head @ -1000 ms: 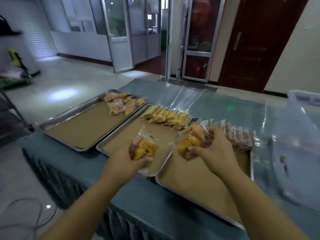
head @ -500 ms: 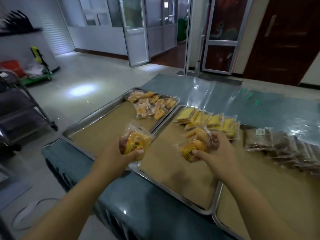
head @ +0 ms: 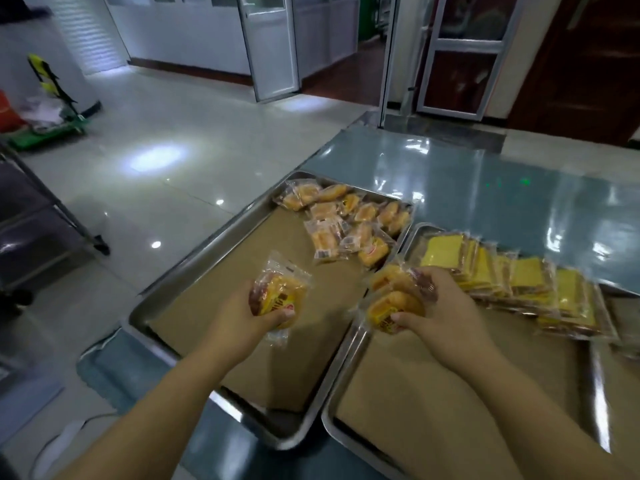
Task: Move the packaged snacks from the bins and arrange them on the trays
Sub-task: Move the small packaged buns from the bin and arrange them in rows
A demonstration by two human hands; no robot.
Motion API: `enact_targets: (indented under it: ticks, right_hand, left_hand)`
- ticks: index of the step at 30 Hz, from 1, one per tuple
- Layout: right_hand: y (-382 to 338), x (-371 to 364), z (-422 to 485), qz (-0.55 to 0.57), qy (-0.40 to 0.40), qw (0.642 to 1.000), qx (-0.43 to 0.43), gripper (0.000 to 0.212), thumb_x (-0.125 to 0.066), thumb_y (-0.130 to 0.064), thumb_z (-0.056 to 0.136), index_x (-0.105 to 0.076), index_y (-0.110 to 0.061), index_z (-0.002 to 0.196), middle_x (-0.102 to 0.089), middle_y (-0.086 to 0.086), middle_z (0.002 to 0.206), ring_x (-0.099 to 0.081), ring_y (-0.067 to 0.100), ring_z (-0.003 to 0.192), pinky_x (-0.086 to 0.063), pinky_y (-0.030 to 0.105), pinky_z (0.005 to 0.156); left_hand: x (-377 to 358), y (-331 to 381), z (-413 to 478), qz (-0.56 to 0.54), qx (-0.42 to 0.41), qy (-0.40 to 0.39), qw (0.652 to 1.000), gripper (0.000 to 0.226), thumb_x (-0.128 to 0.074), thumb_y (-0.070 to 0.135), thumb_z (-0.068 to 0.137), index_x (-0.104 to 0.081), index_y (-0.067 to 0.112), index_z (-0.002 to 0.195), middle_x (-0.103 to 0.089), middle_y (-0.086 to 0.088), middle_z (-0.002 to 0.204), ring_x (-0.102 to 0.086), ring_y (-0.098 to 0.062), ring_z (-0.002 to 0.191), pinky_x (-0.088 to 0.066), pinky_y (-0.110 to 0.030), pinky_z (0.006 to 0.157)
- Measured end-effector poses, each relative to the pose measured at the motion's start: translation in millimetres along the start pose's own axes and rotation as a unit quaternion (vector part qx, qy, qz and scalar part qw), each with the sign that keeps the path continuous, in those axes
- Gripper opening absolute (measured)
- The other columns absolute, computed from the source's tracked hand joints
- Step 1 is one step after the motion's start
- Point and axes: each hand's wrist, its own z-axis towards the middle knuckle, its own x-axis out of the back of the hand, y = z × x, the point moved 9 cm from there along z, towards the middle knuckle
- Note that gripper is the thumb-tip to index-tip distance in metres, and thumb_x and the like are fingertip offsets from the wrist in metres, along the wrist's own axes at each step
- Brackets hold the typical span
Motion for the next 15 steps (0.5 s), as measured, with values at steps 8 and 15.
enact_targets:
  ticks: [8, 15]
  right_hand:
    - [-41, -93, 80, -0.008, -0.009, 0.998, -0.058, 0.068, -0.082, -0.020, 0.068, -0.045, -0.035, 0.123, -0.054, -0.022, 0.108, -0.054, 0.001, 0.104, -0.047, 0.026, 0.088]
    - [-62, -162, 164, -0.066, -0.080, 0.989, -0.106, 0.067, -0.081, -0.017, 0.069, -0.046, -0.027, 0.125, -0.052, -0.005, 0.121, -0.056, 0.013, 0.104, -0.052, 0.027, 0.081]
  left_hand:
    - [44, -44, 121, 0.022, 0.001, -0.068, 0.997, 0.038, -0.079, 0.037, 0.067, -0.056, 0.032, 0.096, -0.070, 0.012, 0.084, -0.066, 0.004, 0.071, -0.049, -0.016, 0.056]
    - [58, -63, 211, 0.105, -0.006, -0.098, 0.990, 0.041, -0.076, 0.043, 0.070, -0.048, 0.035, 0.099, -0.063, 0.012, 0.094, -0.062, -0.008, 0.085, -0.052, -0.035, 0.075]
